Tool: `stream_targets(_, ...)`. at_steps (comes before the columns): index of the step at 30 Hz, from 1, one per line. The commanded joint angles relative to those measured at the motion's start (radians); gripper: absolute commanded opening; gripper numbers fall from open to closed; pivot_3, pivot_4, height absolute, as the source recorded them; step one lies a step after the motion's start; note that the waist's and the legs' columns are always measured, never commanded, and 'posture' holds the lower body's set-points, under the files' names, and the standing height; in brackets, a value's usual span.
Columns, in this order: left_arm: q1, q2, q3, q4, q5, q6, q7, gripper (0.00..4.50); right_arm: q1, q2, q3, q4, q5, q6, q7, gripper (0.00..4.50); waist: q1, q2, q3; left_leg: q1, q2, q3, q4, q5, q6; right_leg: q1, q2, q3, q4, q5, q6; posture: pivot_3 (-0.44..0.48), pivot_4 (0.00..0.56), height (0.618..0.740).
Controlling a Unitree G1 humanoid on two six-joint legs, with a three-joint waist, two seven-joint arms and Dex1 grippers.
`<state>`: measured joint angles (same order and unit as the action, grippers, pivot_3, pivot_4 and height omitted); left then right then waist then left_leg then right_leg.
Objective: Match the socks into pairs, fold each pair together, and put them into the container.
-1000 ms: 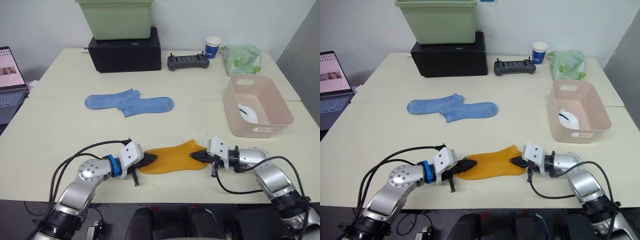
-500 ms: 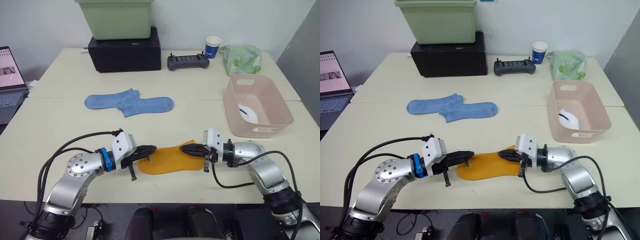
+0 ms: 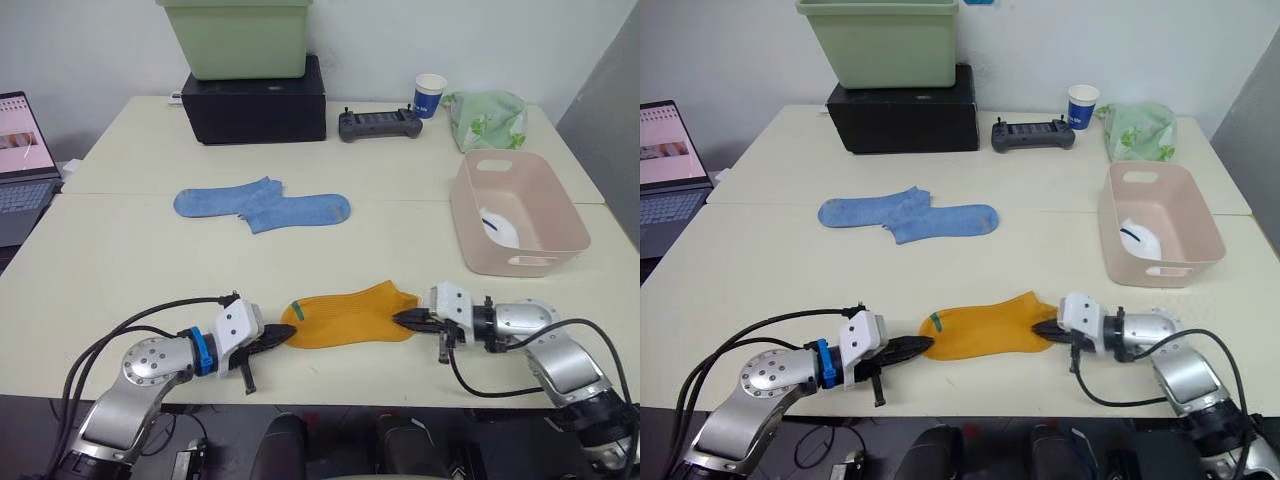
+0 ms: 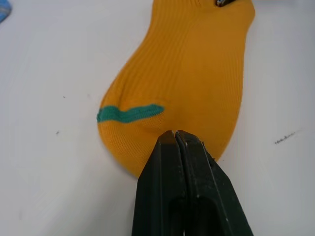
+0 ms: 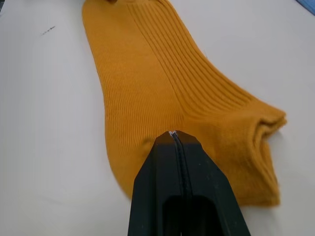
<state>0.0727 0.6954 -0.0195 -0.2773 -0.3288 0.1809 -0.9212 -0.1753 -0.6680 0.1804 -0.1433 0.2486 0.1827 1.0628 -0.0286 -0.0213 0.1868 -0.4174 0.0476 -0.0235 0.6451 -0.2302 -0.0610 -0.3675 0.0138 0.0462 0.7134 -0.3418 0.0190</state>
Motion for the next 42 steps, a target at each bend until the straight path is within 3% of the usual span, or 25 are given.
stream_targets(1, -0.008, -0.028, 0.108, -0.090, -0.137, 0.107, 0.061, 0.01, -0.010, 0.013, -0.095, -0.125, 0.137, 0.120, -0.037, 0.00, -0.002, 0.000, 0.000, 0.000, 0.000, 0.000, 0.000, 0.000, 0.000, 0.000, 0.000, 0.000, 0.000, 0.000, 0.000, 0.000, 0.150, 0.740)
stream_targets(3, -0.011, -0.053, 0.161, -0.106, -0.194, 0.167, 0.110, 0.00, -0.023, 0.027, -0.136, -0.151, 0.178, 0.188, -0.085, 0.18, -0.004, 0.000, 0.000, 0.000, 0.001, -0.001, 0.000, 0.000, 0.000, 0.000, -0.001, 0.000, 0.000, 0.000, 0.000, 0.000, 0.150, 0.740)
stream_targets(6, -0.005, -0.098, 0.229, -0.101, -0.261, 0.258, 0.201, 0.61, -0.041, 0.065, -0.198, -0.134, 0.215, 0.283, -0.188, 0.95, -0.004, 0.000, 0.000, 0.000, 0.000, -0.001, 0.000, 0.000, 0.000, 0.000, -0.001, 0.000, 0.000, 0.000, 0.000, 0.000, 0.150, 0.740)
stream_targets(15, 0.032, -0.189, 0.200, -0.123, -0.306, 0.396, 0.298, 3.62, -0.042, 0.109, -0.183, -0.046, 0.239, 0.461, -0.258, 4.20, -0.003, 0.000, 0.000, 0.000, -0.001, 0.000, 0.000, 0.000, 0.000, 0.000, -0.001, 0.000, 0.000, 0.000, 0.000, 0.000, 0.150, 0.740)
stream_targets(16, 0.035, -0.194, 0.189, -0.126, -0.302, 0.408, 0.305, 3.94, -0.041, 0.108, -0.176, -0.043, 0.246, 0.490, -0.256, 4.50, -0.003, 0.000, 0.000, 0.000, -0.001, 0.000, 0.000, 0.000, 0.000, 0.000, 0.000, 0.000, 0.000, 0.000, 0.000, 0.000, 0.150, 0.740)
stream_targets(17, 0.038, -0.196, 0.179, -0.129, -0.295, 0.416, 0.310, 4.25, -0.040, 0.106, -0.167, -0.042, 0.245, 0.507, -0.253, 4.50, -0.003, 0.000, 0.000, 0.000, -0.001, 0.000, 0.000, 0.000, 0.000, 0.000, 0.000, 0.000, 0.000, 0.000, 0.000, 0.000, 0.150, 0.740)
stream_targets(18, 0.041, -0.196, 0.170, -0.132, -0.291, 0.421, 0.312, 4.45, -0.038, 0.101, -0.157, -0.042, 0.238, 0.513, -0.247, 4.50, -0.003, 0.000, 0.000, 0.000, -0.001, 0.000, 0.000, 0.000, 0.000, 0.000, 0.000, 0.000, 0.000, 0.000, 0.000, 0.000, 0.150, 0.740)
stream_targets(24, 0.072, -0.151, 0.105, -0.132, -0.228, 0.433, 0.299, 4.45, -0.019, 0.072, -0.114, -0.066, 0.220, 0.527, -0.218, 4.50, -0.003, 0.000, -0.001, 0.000, -0.001, 0.000, 0.000, 0.000, 0.000, 0.000, 0.000, 0.000, 0.000, 0.000, 0.000, 0.000, 0.150, 0.740)
stream_targets(37, 0.098, -0.137, 0.101, -0.178, -0.268, 0.465, 0.257, 0.42, 0.003, 0.044, -0.137, -0.157, 0.282, 0.615, -0.216, 0.07, -0.003, 0.000, -0.001, 0.000, -0.001, 0.000, 0.000, 0.000, 0.000, 0.000, 0.000, 0.001, 0.000, 0.000, 0.000, 0.000, 0.150, 0.740)
stream_targets(38, 0.101, -0.138, 0.101, -0.184, -0.272, 0.471, 0.257, 0.10, 0.009, 0.038, -0.142, -0.167, 0.288, 0.622, -0.214, 0.00, -0.003, 0.000, -0.001, 0.000, -0.001, 0.000, 0.000, 0.000, 0.000, 0.000, 0.000, 0.001, 0.000, 0.000, 0.000, 0.000, 0.150, 0.740)
stream_targets(42, 0.104, -0.135, 0.086, -0.207, -0.284, 0.506, 0.257, 0.04, 0.029, 0.011, -0.172, -0.202, 0.315, 0.645, -0.216, 0.00, -0.003, 0.000, -0.001, 0.000, -0.001, 0.000, 0.000, 0.000, 0.000, 0.000, 0.001, 0.001, 0.000, 0.000, 0.000, 0.000, 0.150, 0.740)
